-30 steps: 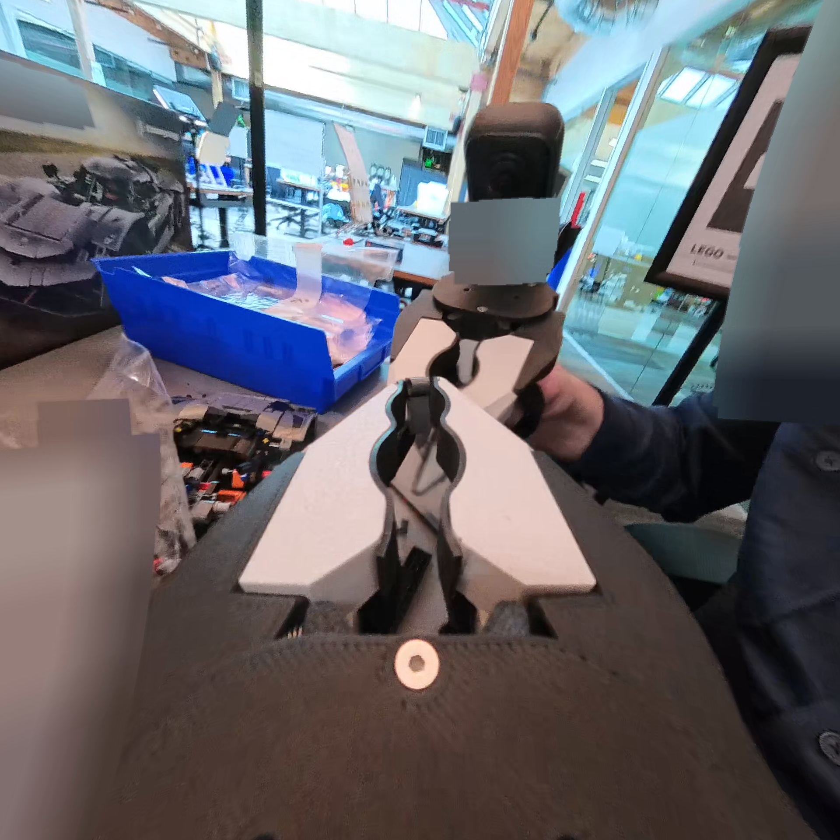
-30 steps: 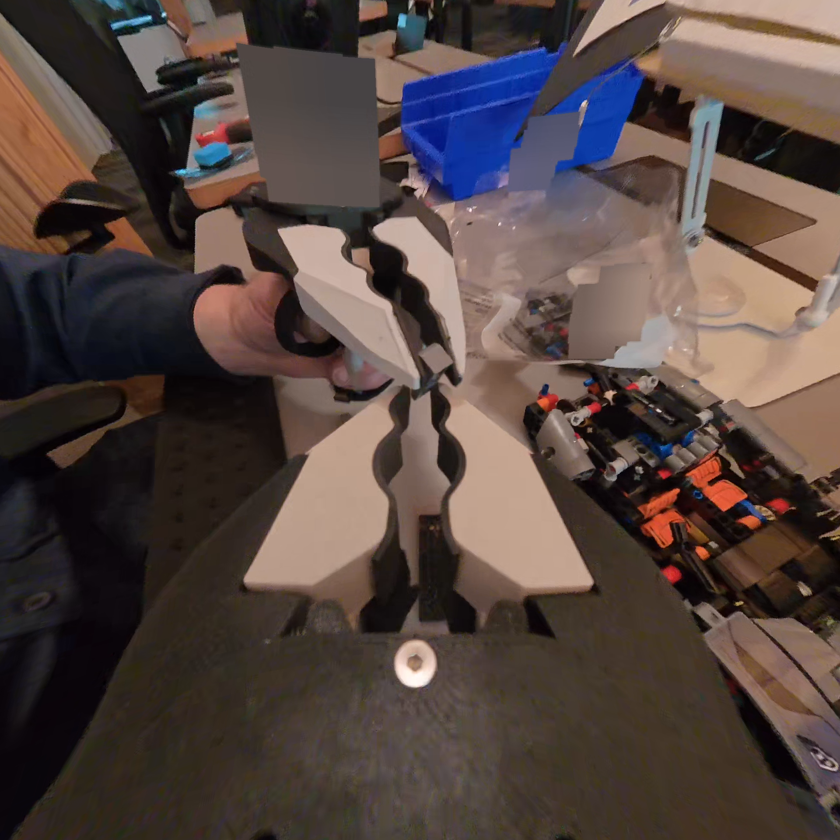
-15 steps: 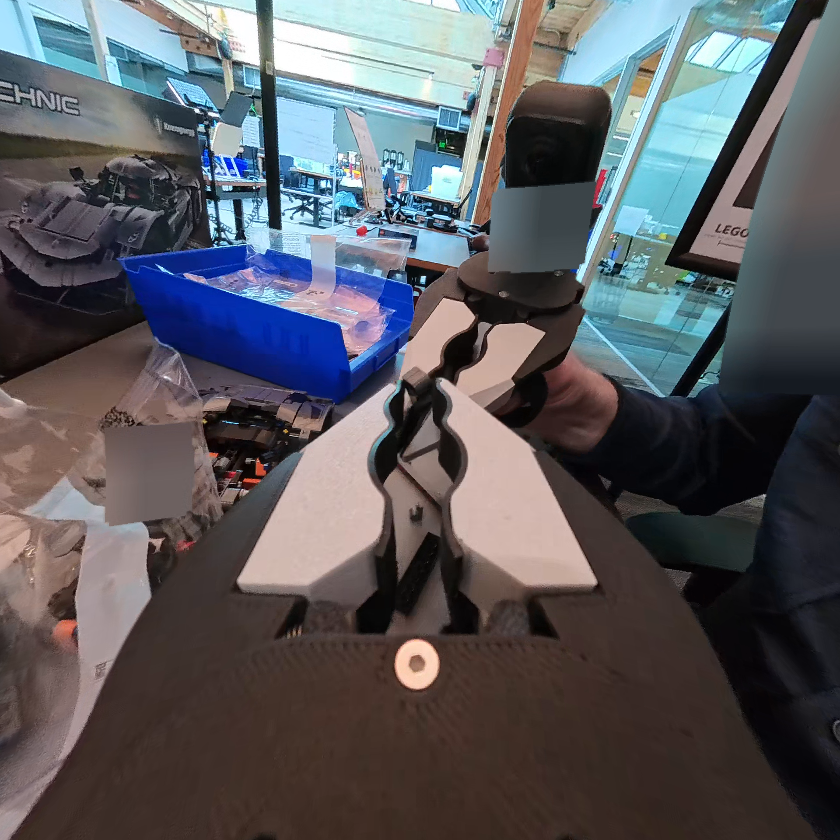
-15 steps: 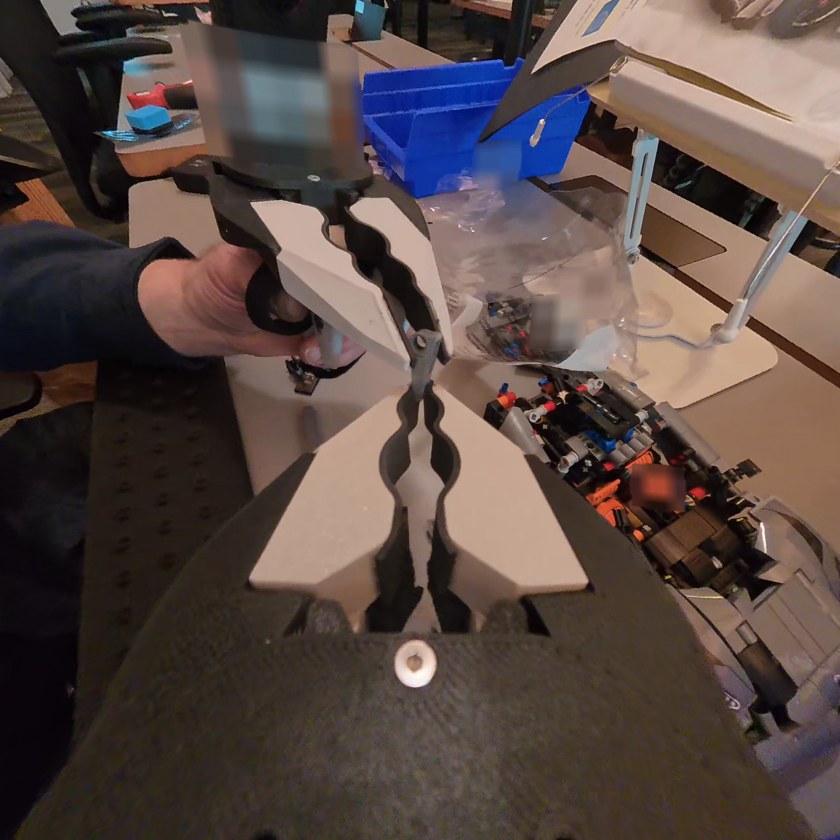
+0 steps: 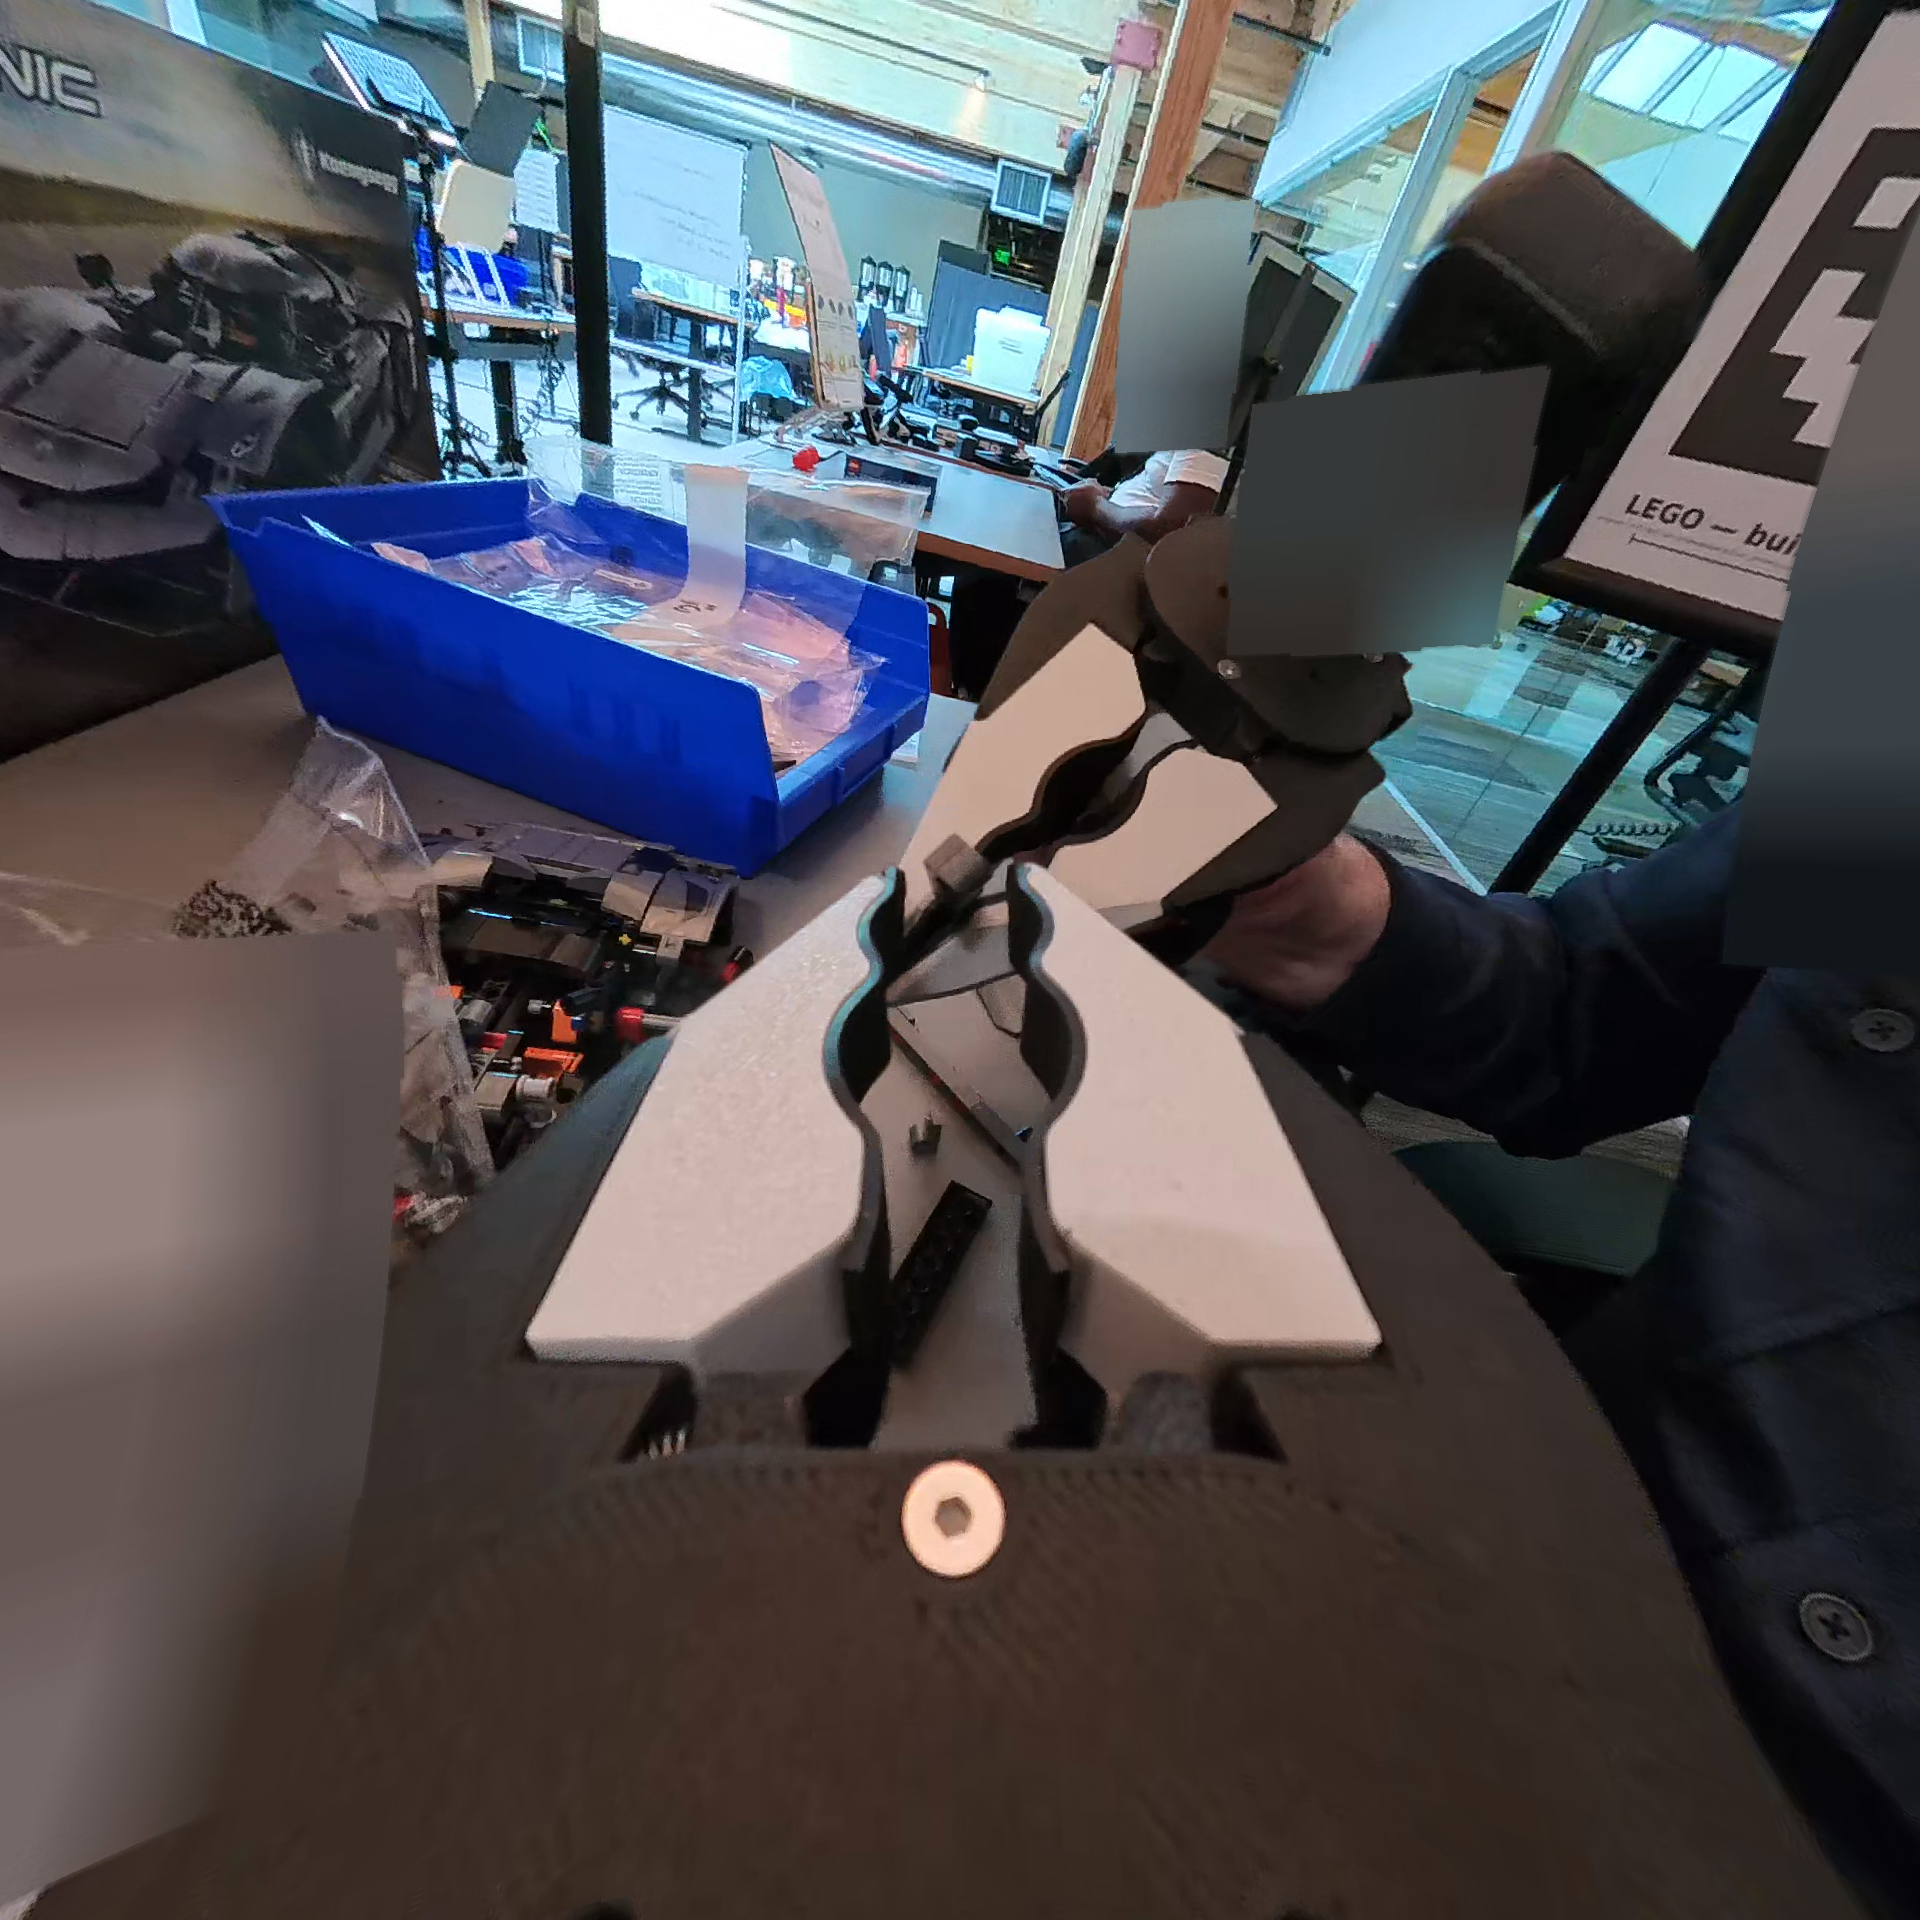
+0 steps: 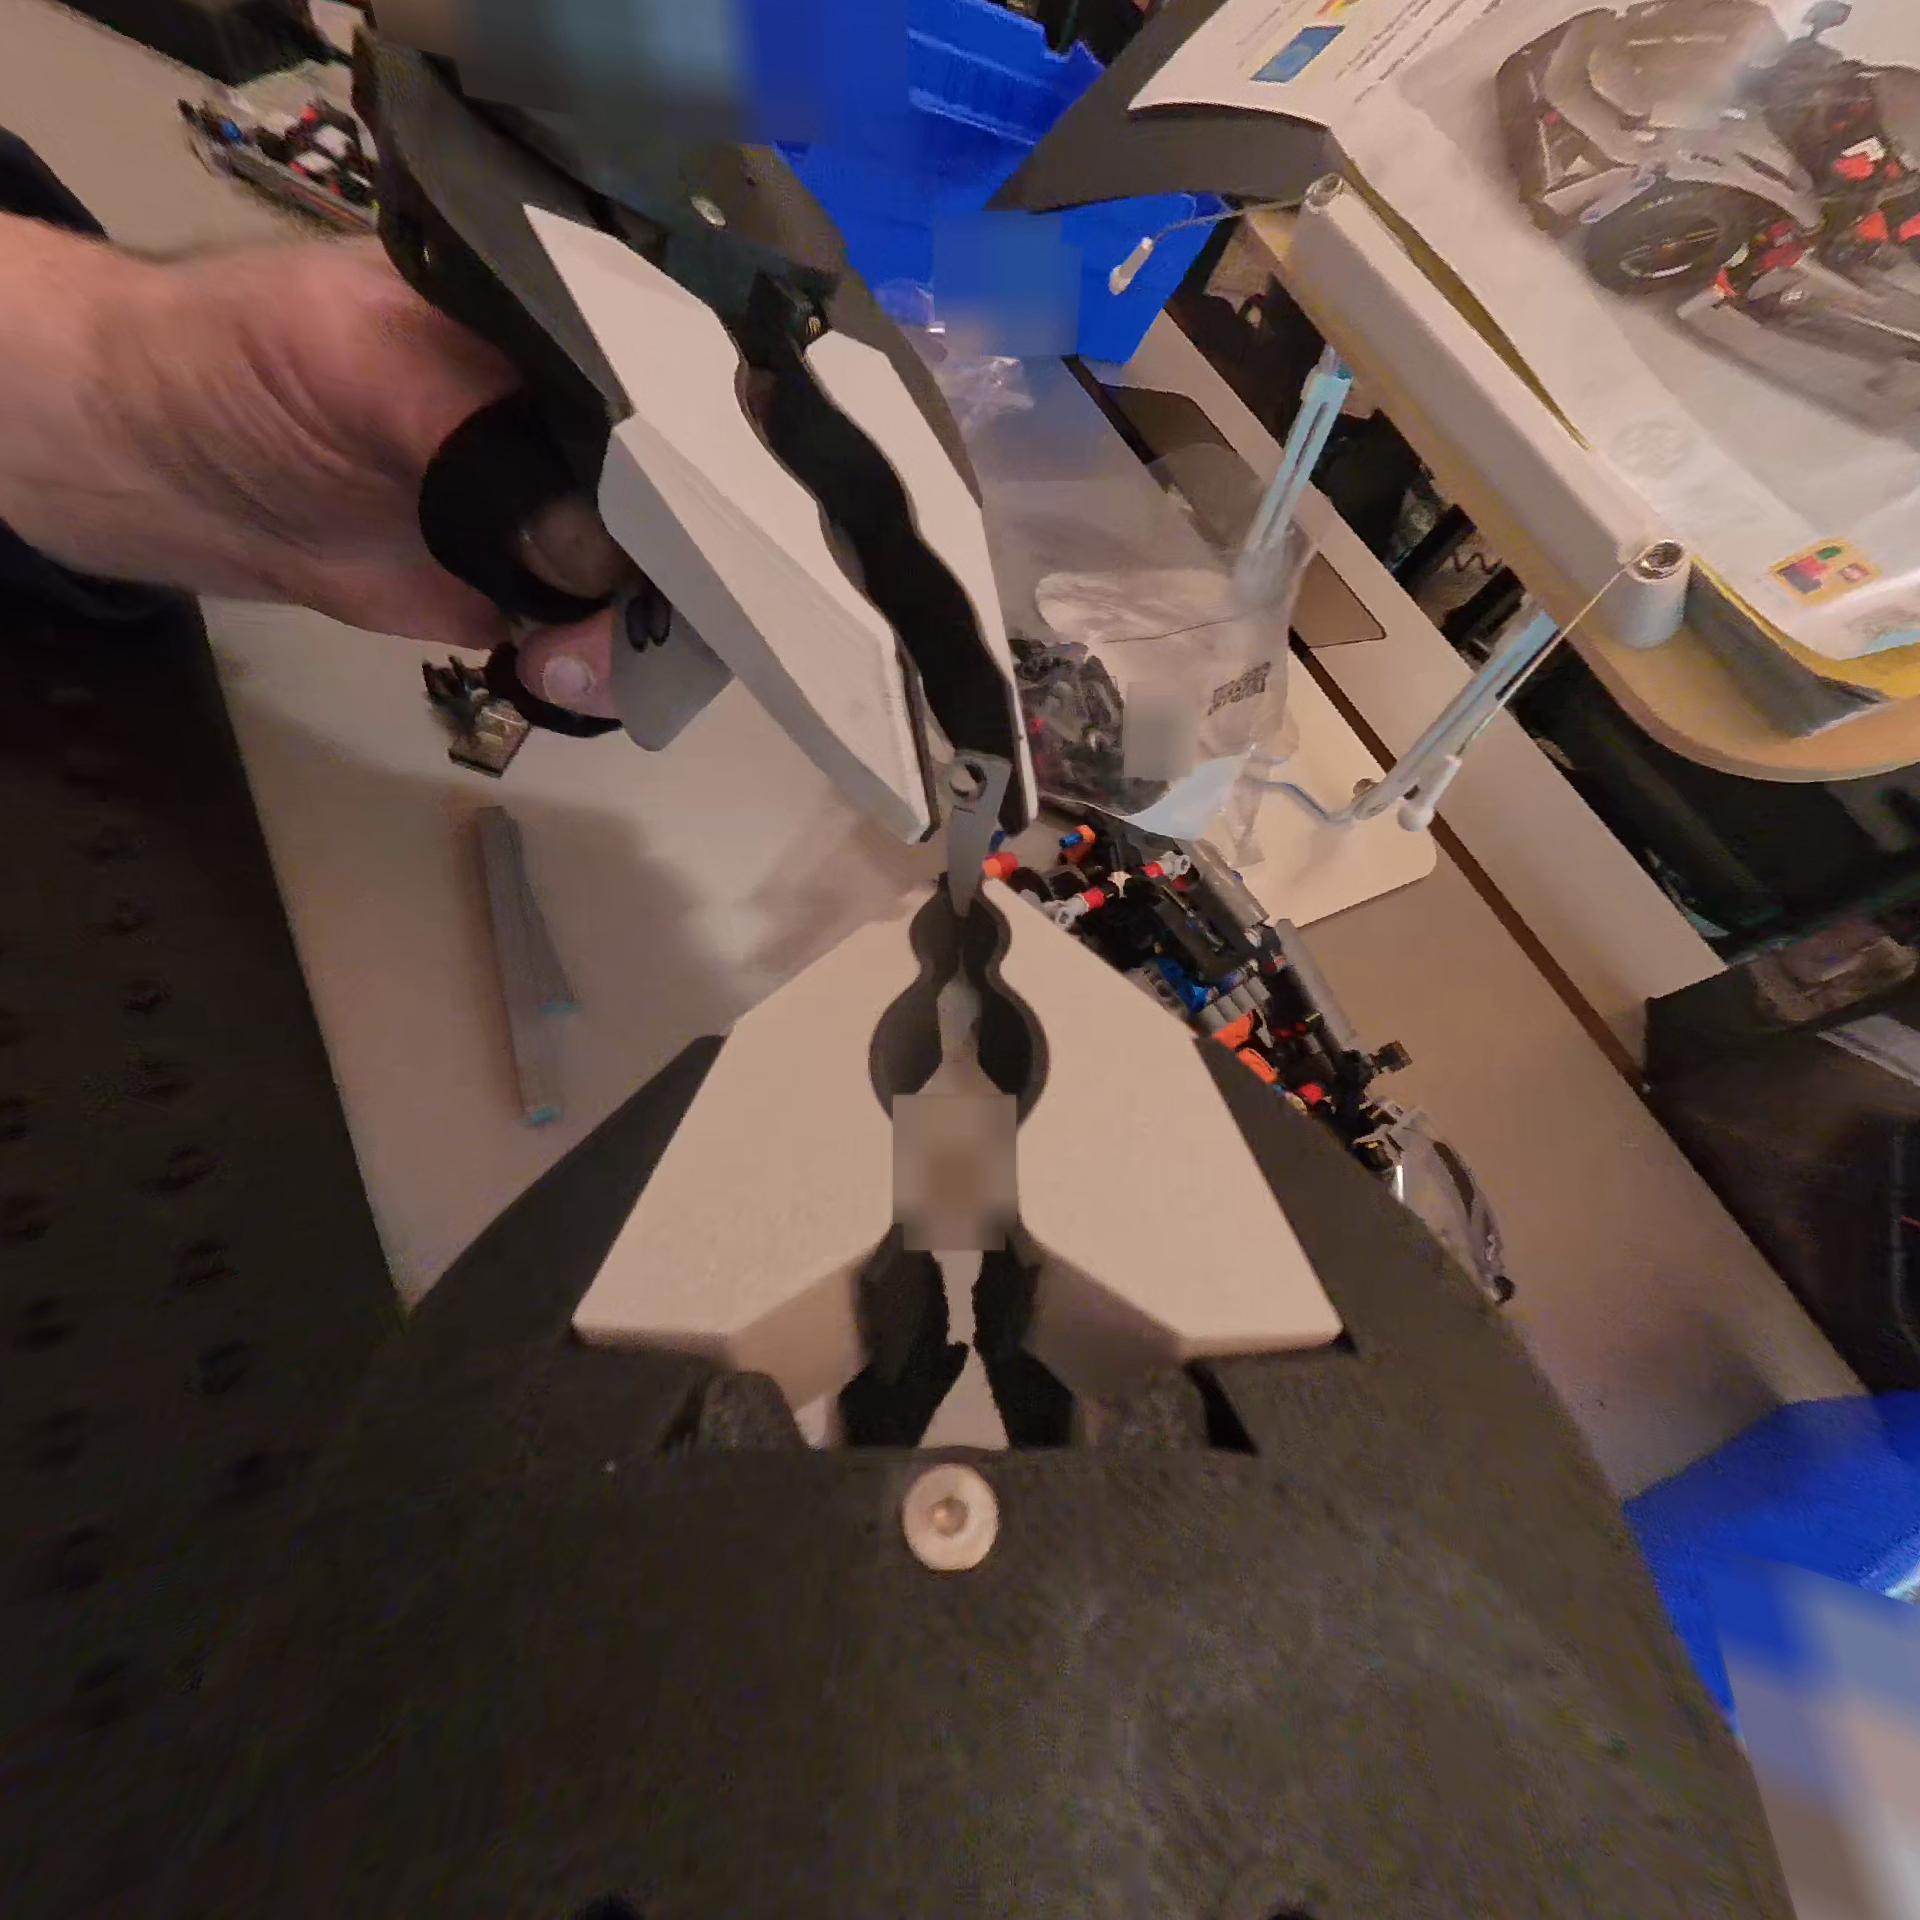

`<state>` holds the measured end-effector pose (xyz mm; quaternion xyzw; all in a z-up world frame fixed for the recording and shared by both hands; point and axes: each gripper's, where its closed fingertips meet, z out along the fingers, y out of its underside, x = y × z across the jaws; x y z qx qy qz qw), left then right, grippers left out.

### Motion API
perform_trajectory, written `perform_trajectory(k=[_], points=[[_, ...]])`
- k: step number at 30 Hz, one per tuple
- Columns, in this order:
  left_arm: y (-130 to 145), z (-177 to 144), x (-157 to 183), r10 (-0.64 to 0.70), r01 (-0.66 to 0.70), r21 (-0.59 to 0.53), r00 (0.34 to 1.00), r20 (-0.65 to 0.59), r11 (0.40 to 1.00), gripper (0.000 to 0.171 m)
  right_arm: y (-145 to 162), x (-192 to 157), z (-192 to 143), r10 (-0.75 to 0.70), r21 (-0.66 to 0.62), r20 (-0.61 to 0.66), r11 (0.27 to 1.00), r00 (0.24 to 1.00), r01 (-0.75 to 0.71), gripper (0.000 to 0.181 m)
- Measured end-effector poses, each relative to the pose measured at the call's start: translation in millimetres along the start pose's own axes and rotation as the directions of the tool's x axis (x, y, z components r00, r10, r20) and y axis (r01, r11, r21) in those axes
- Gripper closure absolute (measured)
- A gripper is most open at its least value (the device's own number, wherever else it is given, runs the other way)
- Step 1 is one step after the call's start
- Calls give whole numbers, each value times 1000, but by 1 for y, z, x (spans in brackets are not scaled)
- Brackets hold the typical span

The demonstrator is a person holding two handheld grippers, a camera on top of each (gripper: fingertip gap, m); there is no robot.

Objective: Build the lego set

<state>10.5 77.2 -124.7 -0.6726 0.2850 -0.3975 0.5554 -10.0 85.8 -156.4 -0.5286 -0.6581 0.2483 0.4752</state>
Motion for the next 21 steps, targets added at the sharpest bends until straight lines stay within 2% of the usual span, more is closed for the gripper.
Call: perform_trajectory(k=[5, 8, 12, 19, 21], points=[[7, 0, -2, -41, 40, -49, 999, -3, 998, 163, 7, 4, 0, -165, -72, -93, 985, 982, 159, 181], [7, -1, -1, -74, 73, -44, 997, -23, 996, 165, 5, 10, -4, -274, -110, -175, 960, 946, 258, 181], [7, 0, 1, -66, 65, -52, 998, -21, 997, 158, 6, 12, -4, -423, -197, -245, 903, 872, 383, 181], [11, 1, -2, -38, 40, -85, 999, 22, 996, 165, 4, 12, -2, -496, -228, -273, 866, 824, 446, 181], [8, 0, 0, -32, 33, -73, 999, 16, 997, 166, 1, 12, -3, -431, -165, -268, 902, 862, 400, 181]])
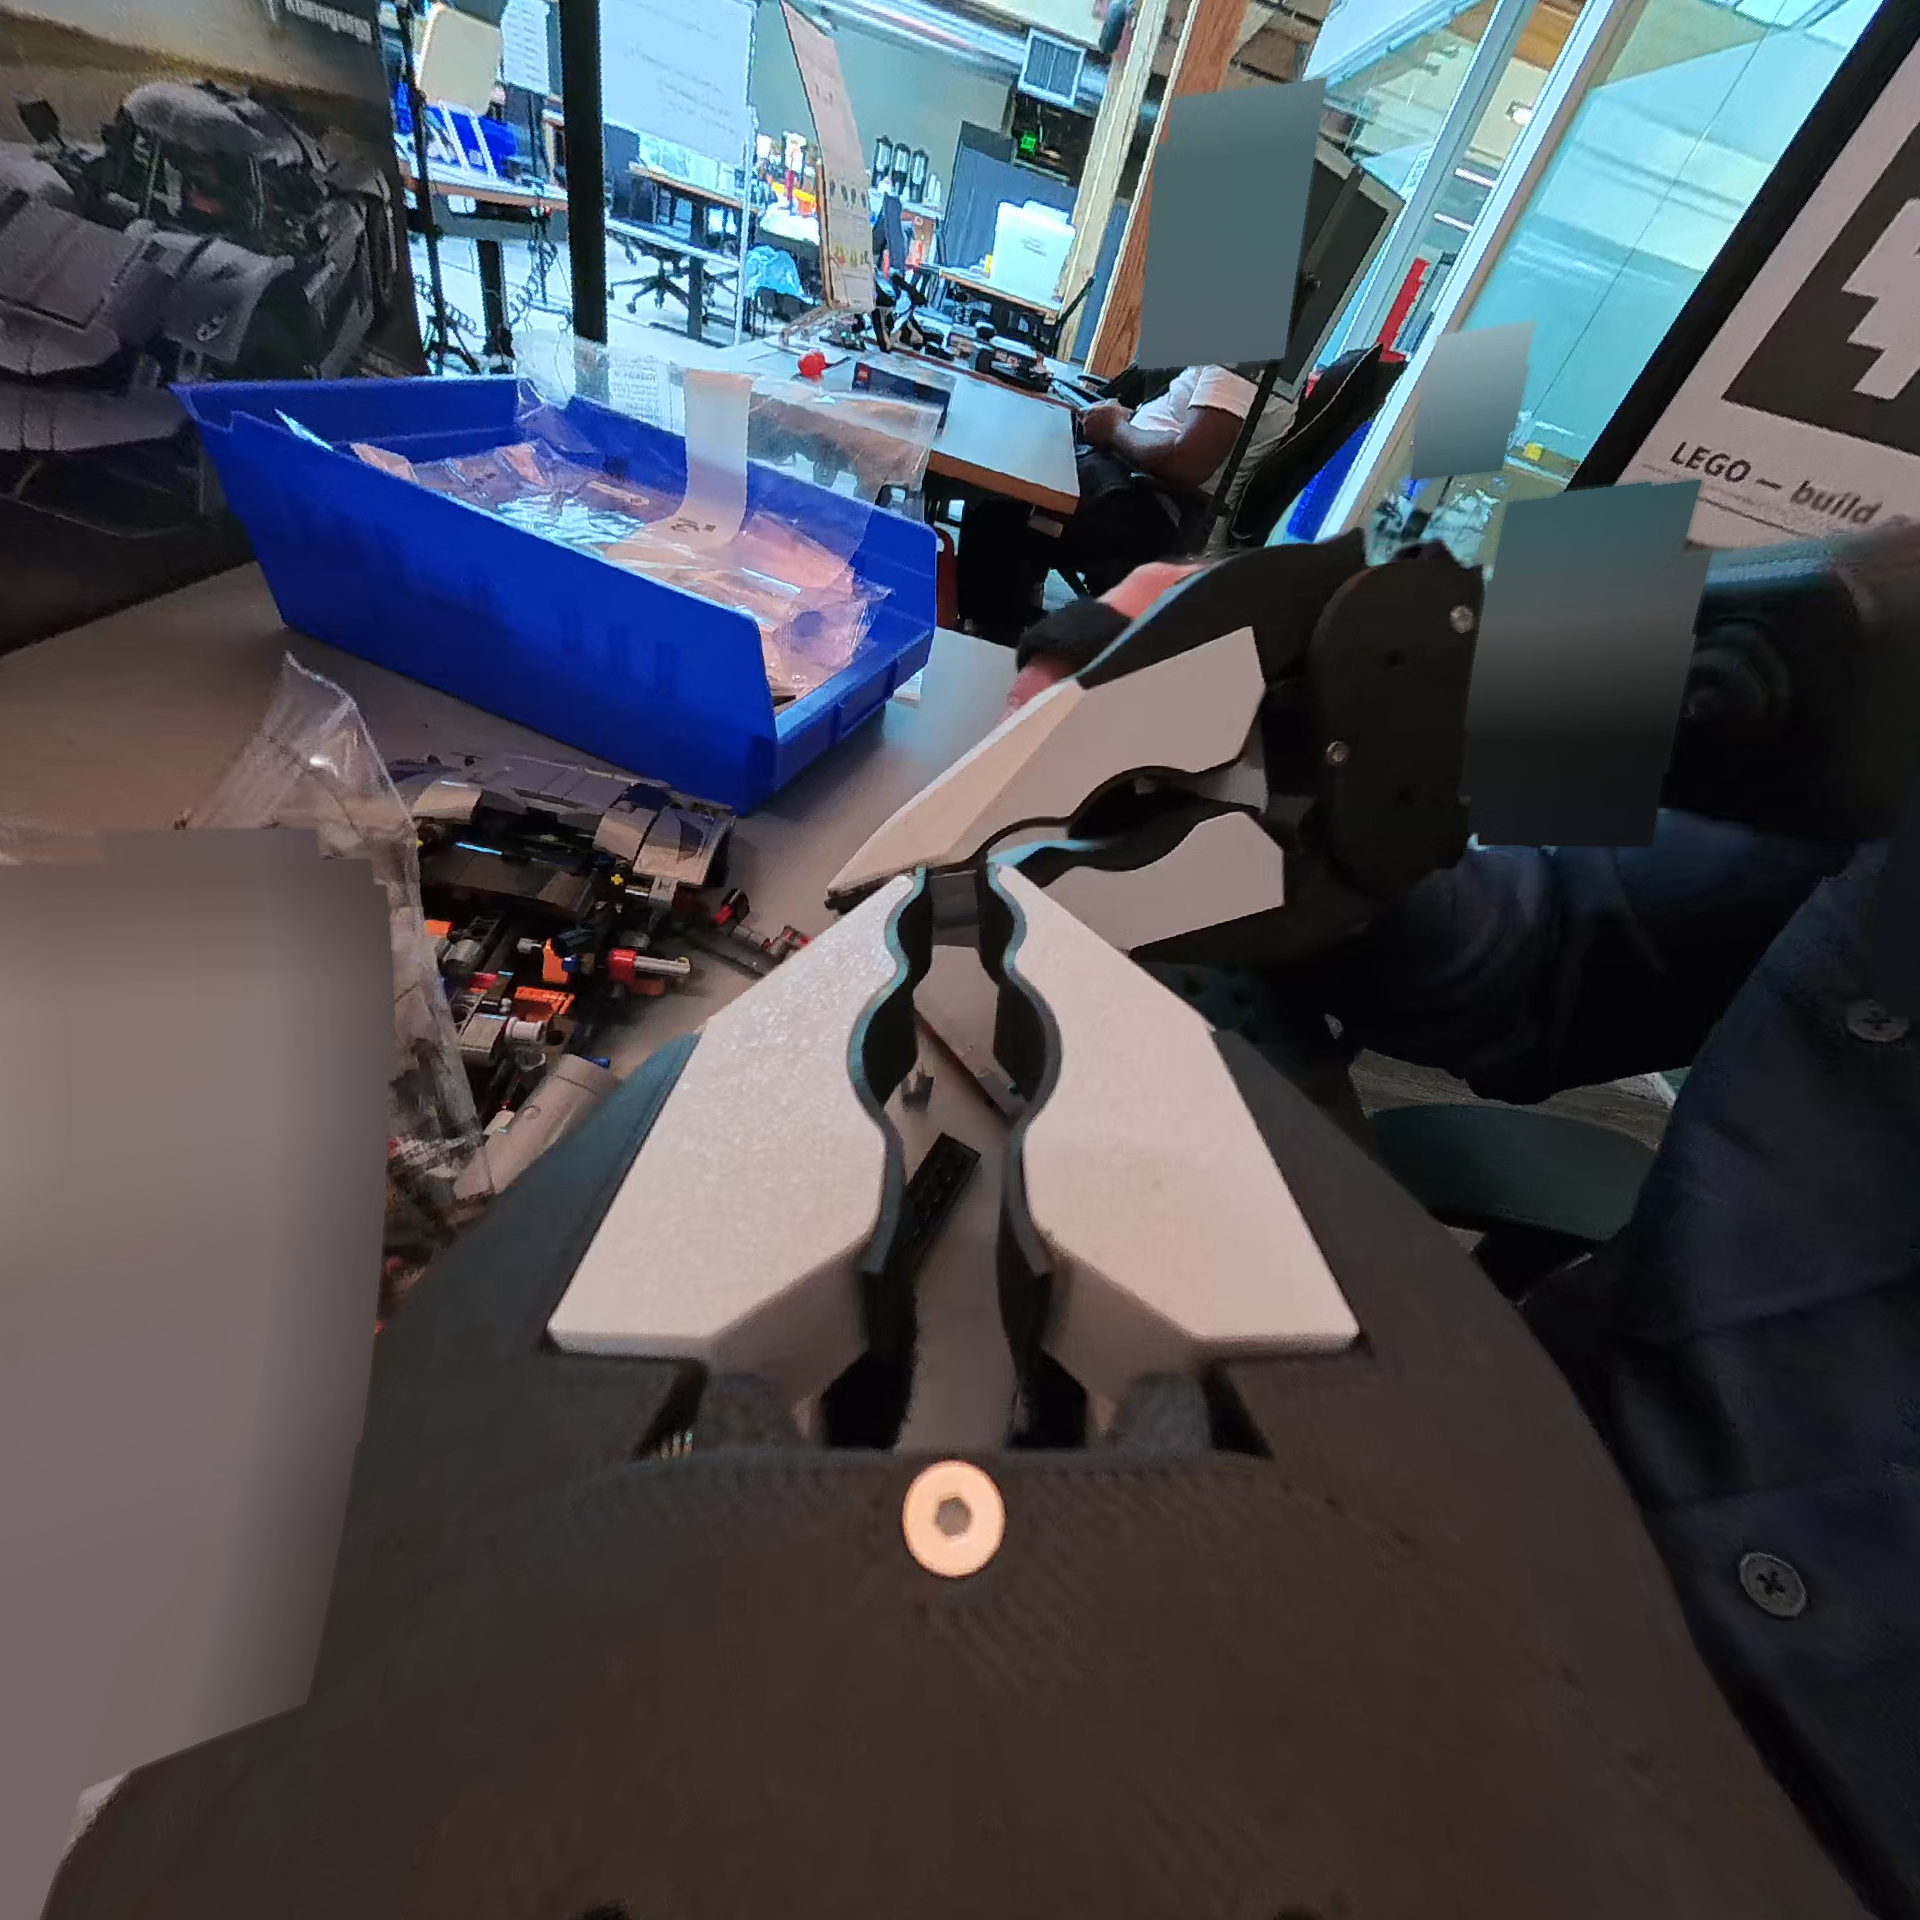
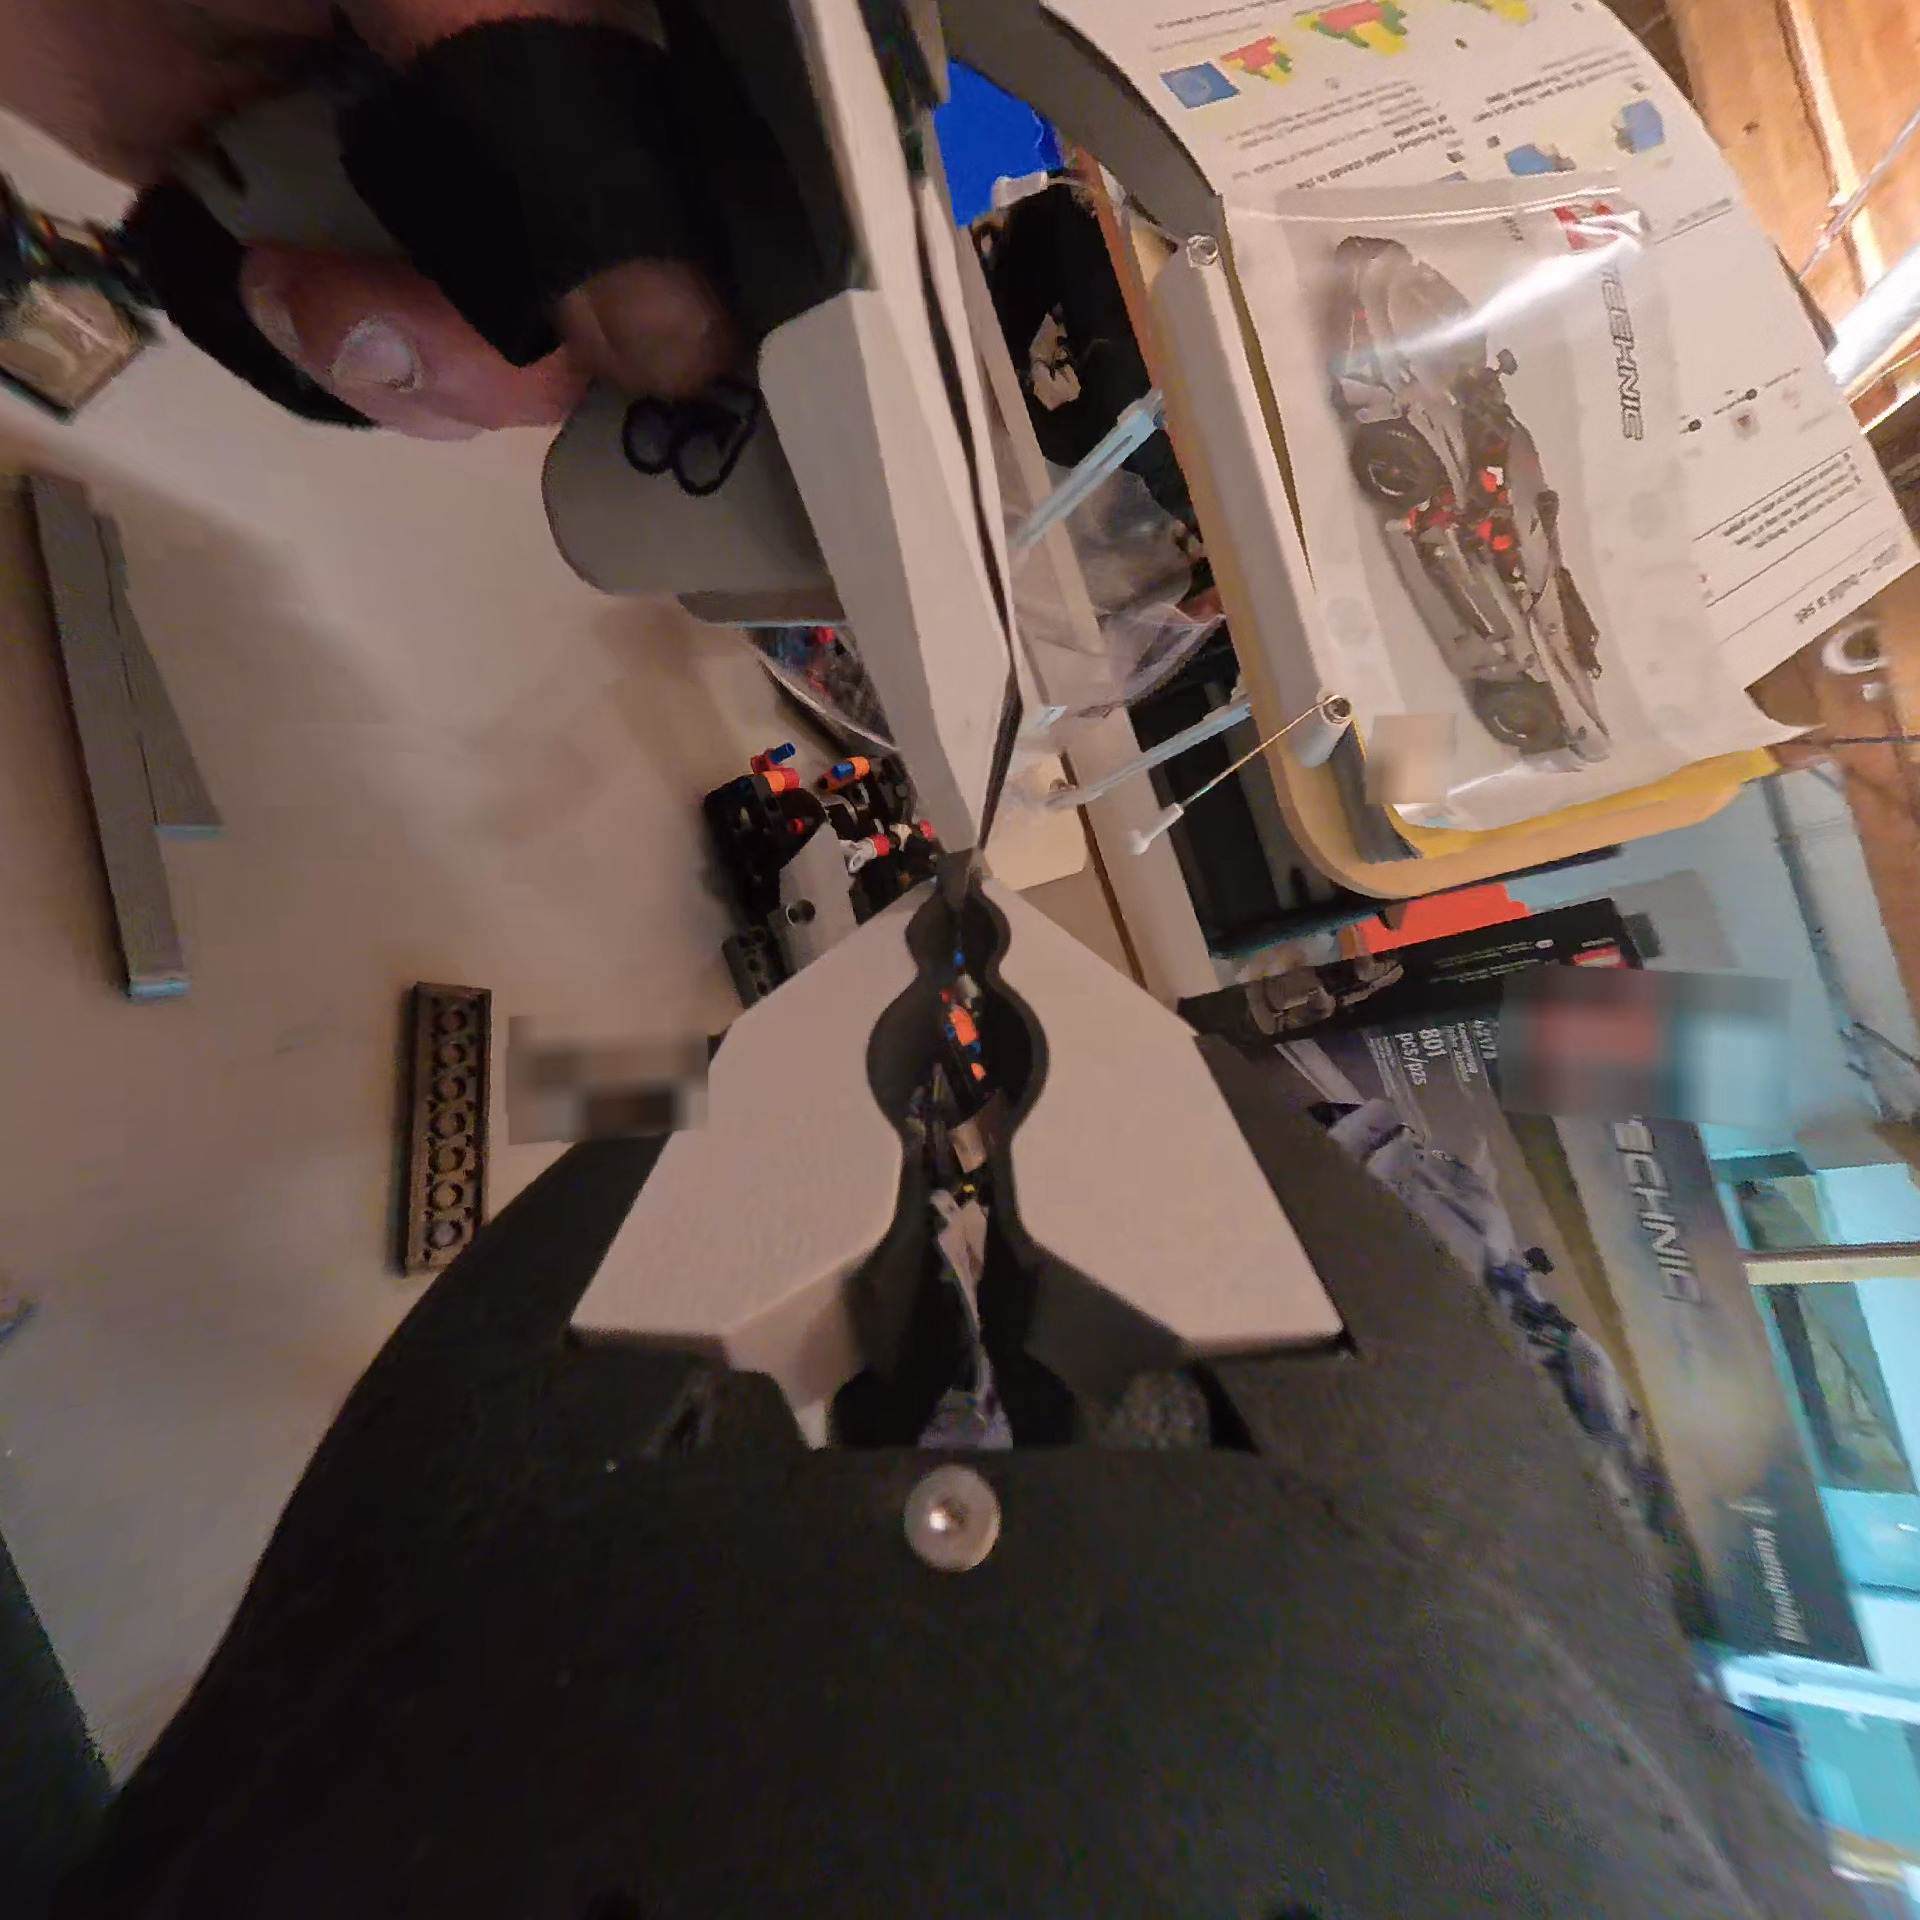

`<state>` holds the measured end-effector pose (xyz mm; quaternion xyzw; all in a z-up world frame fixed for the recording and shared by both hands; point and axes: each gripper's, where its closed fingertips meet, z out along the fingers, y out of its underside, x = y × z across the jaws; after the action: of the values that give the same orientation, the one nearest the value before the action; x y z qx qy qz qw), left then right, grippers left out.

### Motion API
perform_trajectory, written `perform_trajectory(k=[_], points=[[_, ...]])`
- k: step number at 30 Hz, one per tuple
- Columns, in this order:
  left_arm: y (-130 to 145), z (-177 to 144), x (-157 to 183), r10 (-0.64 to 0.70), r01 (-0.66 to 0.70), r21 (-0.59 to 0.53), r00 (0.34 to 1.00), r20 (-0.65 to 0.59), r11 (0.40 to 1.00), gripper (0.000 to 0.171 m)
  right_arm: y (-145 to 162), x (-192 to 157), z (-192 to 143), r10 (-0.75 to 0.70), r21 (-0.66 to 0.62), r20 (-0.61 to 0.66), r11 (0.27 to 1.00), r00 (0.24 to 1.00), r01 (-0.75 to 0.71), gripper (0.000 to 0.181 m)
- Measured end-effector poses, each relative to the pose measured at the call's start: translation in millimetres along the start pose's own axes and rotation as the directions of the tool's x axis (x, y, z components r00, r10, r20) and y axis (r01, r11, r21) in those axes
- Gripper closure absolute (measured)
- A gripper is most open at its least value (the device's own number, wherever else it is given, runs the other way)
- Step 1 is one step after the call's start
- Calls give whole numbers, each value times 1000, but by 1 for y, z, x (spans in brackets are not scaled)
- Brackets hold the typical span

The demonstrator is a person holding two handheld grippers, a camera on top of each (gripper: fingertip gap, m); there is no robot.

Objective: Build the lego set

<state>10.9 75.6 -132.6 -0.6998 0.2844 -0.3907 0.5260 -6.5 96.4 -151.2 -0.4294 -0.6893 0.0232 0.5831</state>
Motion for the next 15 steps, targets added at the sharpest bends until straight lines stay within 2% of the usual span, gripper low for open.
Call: perform_trajectory(k=[3, 5, 7, 11, 15], points=[[-2, 1, 2, 78, -78, 1, 997, 23, 997, 166, -3, -4, -3, 204, 82, 165, 972, 965, -220, 177], [-4, -1, 4, 110, -110, 16, 994, 12, 994, 166, -7, -5, -8, 341, 126, 307, 911, 888, -393, 167], [-5, -2, 4, 152, -152, 18, 988, 24, 988, 166, -11, -3, -16, 390, 156, 406, 861, 826, -483, 166], [-3, 2, 8, 219, -219, -9, 975, 37, 976, 166, -11, -6, -16, 330, 158, 362, 900, 872, -407, 170], [-2, 4, 2, 219, -219, -20, 972, 84, 976, 166, -10, -3, -12, 210, 127, 194, 963, 958, -237, 176]])
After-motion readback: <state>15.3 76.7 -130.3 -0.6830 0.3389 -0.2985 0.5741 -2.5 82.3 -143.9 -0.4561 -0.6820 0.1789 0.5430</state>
